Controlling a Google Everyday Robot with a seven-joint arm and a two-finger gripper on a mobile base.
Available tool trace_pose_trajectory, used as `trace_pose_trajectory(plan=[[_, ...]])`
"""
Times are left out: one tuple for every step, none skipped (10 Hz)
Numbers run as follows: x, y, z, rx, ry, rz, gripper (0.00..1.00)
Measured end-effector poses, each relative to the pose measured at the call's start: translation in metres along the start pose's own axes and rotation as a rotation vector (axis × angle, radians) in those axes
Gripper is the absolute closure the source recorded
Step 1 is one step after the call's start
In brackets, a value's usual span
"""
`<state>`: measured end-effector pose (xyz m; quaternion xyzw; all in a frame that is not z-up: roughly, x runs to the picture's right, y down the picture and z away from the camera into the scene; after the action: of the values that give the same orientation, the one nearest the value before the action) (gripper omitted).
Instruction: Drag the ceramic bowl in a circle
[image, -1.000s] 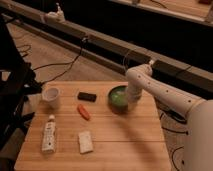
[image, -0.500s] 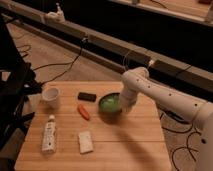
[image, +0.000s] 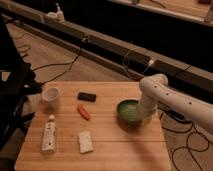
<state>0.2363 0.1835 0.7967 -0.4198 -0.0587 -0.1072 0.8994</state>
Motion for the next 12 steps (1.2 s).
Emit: trace_pose_trajectory(plan=[[0.010,-0.015,0.001,0.006,0.028,0.010,1.00],[0.013,-0.035,0.000,0.020,0.051,0.005,1.00],[0.009,-0.058,0.000,0.035,0.069,-0.016,1.00],[0.002,-0.076,-0.001,0.055,0.071,-0.035,1.00],[-0.014,-0.098,0.000,0.072,0.066,-0.065,1.00],[-0.031,-0.114,-0.001,0.095,0.050,-0.093,1.00],[-0.045,-0.119,-0.003,0.105,0.028,-0.116,1.00],[-0.062,-0.119,-0.005,0.115,0.000,-0.145,1.00],[-0.083,-0.109,-0.010,0.123,-0.040,-0.182,1.00],[-0.099,-0.089,-0.014,0.115,-0.081,-0.211,1.00],[-0.110,-0.065,-0.016,0.100,-0.116,-0.223,1.00],[-0.112,-0.045,-0.016,0.081,-0.135,-0.221,1.00]])
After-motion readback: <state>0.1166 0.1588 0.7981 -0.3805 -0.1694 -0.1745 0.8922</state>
